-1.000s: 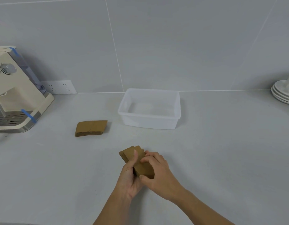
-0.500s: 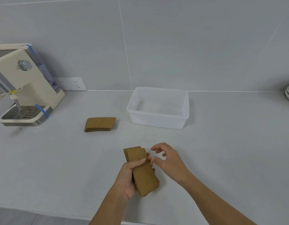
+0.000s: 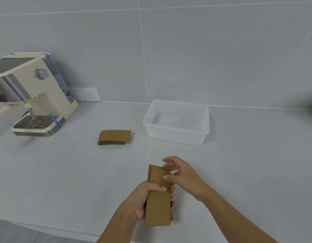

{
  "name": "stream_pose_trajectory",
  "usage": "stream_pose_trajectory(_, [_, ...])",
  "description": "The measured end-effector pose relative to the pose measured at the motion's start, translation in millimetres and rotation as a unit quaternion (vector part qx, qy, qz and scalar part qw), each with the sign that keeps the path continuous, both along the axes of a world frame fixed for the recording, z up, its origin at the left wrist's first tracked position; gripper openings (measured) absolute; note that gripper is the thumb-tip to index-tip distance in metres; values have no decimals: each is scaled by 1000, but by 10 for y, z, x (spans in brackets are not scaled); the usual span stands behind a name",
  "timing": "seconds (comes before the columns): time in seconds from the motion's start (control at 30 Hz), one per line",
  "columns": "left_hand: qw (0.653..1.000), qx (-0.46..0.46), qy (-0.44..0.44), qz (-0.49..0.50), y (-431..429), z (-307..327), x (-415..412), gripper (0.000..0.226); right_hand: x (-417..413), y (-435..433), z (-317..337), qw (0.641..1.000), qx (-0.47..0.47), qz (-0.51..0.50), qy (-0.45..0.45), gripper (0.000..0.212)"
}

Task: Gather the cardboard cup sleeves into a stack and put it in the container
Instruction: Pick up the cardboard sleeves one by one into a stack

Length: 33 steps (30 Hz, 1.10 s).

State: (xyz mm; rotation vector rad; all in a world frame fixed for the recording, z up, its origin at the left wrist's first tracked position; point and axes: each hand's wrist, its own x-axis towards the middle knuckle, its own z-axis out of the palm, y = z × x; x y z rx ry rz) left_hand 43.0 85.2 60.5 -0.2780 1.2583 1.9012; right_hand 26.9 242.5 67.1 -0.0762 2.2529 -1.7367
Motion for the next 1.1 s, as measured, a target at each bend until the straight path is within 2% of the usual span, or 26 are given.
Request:
stream_pose_trajectory(0.2, [999, 2, -13, -46, -65, -55, -12, 34, -65, 12, 48, 994, -26, 92, -49, 29])
stream_pose_trajectory(0.43, [998, 9, -47, -49, -144, -68, -19, 28, -94, 4, -23, 989, -32, 115, -81, 30])
stream_pose_trajectory(0.53, [998, 29, -45, -35, -169, -40, -31, 43, -114, 5, -38, 990, -56, 93, -92, 30])
stream_pose_trajectory(0.63, [995, 86, -40, -1, -237, -35, -47, 61, -143, 25, -79, 990, -92, 37, -97, 38])
stream_pose_trajectory(0.73, [984, 157, -33, 74, -294, -44, -73, 61, -176, 84, -117, 986, -136, -42, -84, 36])
stream_pose_trajectory(0.8, [977, 172, -8, 129, -306, -47, -96, 58, -194, 109, -133, 980, -166, -88, -71, 27])
stream_pose_trajectory(0.97, [972, 116, 36, 201, -242, -88, -119, 39, -204, 33, -152, 979, -143, -139, -44, 19])
stream_pose_trajectory(1.1, [967, 44, 75, 239, -188, -147, -129, 37, -194, -52, -205, 979, -135, -149, -43, 17])
